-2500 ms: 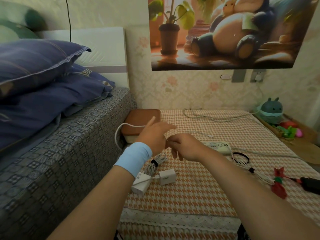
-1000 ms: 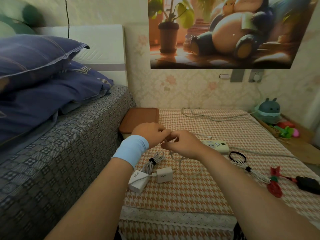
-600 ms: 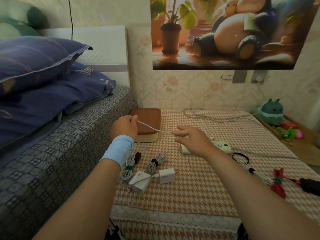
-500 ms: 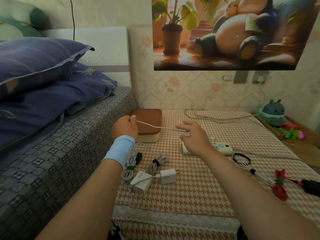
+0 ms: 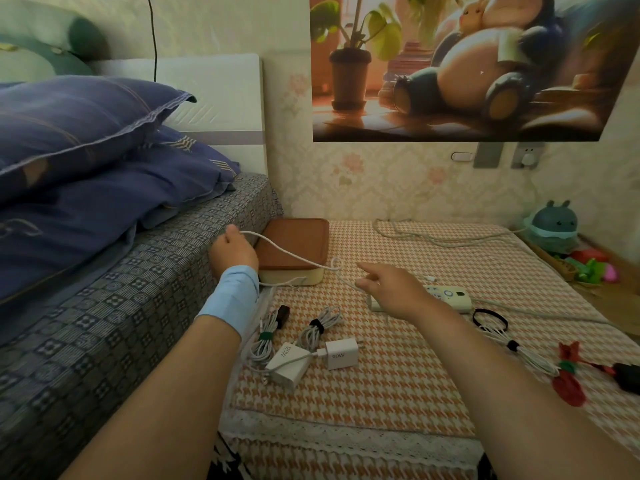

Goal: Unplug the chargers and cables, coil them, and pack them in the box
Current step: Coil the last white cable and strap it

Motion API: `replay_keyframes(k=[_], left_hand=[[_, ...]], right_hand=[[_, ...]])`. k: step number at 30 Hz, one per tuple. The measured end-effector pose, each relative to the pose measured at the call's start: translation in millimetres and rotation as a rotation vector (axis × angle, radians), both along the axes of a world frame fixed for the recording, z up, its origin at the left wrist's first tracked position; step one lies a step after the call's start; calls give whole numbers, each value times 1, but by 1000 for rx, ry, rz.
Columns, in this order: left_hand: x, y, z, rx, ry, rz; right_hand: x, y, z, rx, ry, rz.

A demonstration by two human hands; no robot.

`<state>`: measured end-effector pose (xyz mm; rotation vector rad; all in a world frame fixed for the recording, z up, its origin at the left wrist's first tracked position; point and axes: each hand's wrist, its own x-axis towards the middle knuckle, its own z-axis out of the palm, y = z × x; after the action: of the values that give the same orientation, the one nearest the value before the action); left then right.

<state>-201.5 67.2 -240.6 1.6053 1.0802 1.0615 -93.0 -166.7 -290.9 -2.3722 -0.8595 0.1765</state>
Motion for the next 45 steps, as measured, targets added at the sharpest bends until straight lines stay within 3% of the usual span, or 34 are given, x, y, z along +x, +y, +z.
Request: replay_keyframes(k=[4, 8, 12, 14, 17, 20, 23, 26, 28, 31, 36, 38, 40, 43, 45], left_hand=[[0, -18, -2, 65, 11, -307], [-2, -38, -6, 276, 96, -683], [-1, -50, -9, 326, 119, -820], [-2, -51, -5, 346, 67, -763], [-7, -38, 3, 272, -51, -476], [-12, -20, 1, 296, -36, -177], [-14, -9, -1, 277, -44, -3], [-12, 3, -7, 273, 188, -60], [-9, 8, -17, 317, 407, -149], [-5, 9, -23, 356, 591, -186], [-4, 5, -26, 428, 750, -269], [-1, -8, -27, 540, 714, -363], [2, -33, -21, 593, 536, -539], [3, -77, -8, 325, 162, -856], [-2, -96, -5, 134, 159, -1009]], right_hand=[[-8, 3, -3, -169, 46, 48], [-22, 9, 13, 62, -17, 181], [-32, 15, 20, 132, 8, 242], [-31, 12, 17, 108, 13, 238], [-21, 2, 14, 125, 39, 193], [-9, -6, 13, 142, -26, 44], [0, -14, 7, 117, 90, -51], [1, -14, 4, 188, 235, -38], [-1, -8, 10, 345, 325, -31], [-9, -3, 21, 537, 570, 15], [-18, 1, 26, 451, 500, -66], [-24, 4, 29, 493, 551, -83], [-28, 8, 31, 435, 506, -91], [-33, 16, 30, 279, 350, -55], [-33, 17, 27, 251, 350, -49]])
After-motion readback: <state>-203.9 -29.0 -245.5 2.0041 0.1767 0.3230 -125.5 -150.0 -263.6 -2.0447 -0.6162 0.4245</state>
